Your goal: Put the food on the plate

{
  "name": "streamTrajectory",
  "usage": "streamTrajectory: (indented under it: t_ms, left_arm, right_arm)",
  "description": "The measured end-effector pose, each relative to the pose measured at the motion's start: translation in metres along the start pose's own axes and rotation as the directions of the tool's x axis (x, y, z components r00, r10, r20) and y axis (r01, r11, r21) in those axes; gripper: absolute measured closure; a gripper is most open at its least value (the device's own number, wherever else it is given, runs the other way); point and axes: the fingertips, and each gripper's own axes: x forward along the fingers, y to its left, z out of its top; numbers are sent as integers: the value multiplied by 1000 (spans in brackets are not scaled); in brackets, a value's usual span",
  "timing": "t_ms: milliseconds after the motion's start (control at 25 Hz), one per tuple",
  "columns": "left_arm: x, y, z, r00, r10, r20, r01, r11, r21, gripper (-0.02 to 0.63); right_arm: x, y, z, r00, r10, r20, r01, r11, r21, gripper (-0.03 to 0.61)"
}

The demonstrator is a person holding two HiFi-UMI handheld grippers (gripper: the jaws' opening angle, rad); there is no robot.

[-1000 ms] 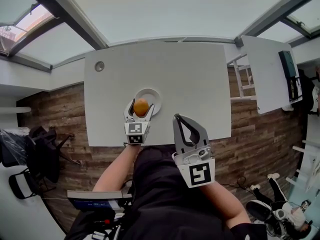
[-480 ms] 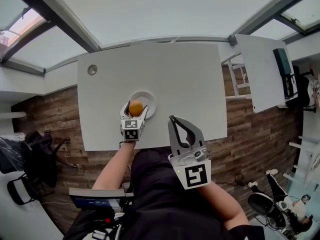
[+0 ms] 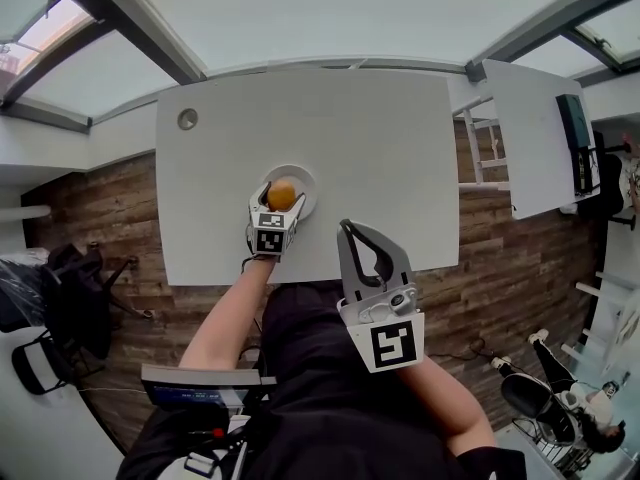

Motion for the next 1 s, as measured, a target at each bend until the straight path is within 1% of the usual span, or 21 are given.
streamTrajectory:
  t_ms: [80, 280, 440, 520, 600, 680, 760, 840, 1000]
  left_arm:
    - [5, 3, -7, 1000, 4, 10, -4, 1000, -5, 239]
    - [9, 6, -9, 1000, 10, -4, -11, 1000, -2, 239]
    - [15, 6, -14, 1000, -13, -27, 13, 1000, 11, 239]
    - [19, 5, -10, 999, -21, -24, 21, 1000, 17, 239]
    - [21, 5, -6, 1000, -25, -16, 25, 1000, 7, 239]
    - [22, 5, -7, 999, -24, -29, 24, 1000, -2, 239]
    - [22, 4, -9, 999, -22, -48, 23, 1000, 10, 239]
    - [22, 4, -8, 999, -23, -47, 24, 1000, 20, 239]
    - [24, 1, -6, 999, -38, -37, 39, 999, 17, 239]
  right_arm:
    - [0, 0, -1, 1000, -3, -9, 3, 1000, 2, 581]
    - [0, 2, -3, 1000, -6, -9, 6, 1000, 13, 581]
    - [3, 4, -5, 1000, 1, -10, -1, 1000, 7, 581]
    - [4, 5, -6, 1000, 2, -14, -2, 1000, 7, 581]
    - [5, 5, -7, 1000, 0, -16, 0, 1000, 11, 581]
    - [5, 4, -7, 1000, -3, -19, 4, 1000, 15, 581]
    - [5, 2, -8, 1000, -9, -24, 9, 1000, 15, 581]
    - [5, 0, -9, 1000, -15, -27, 15, 1000, 13, 581]
    - [5, -3, -9, 1000, -18, -22, 19, 1000, 17, 581]
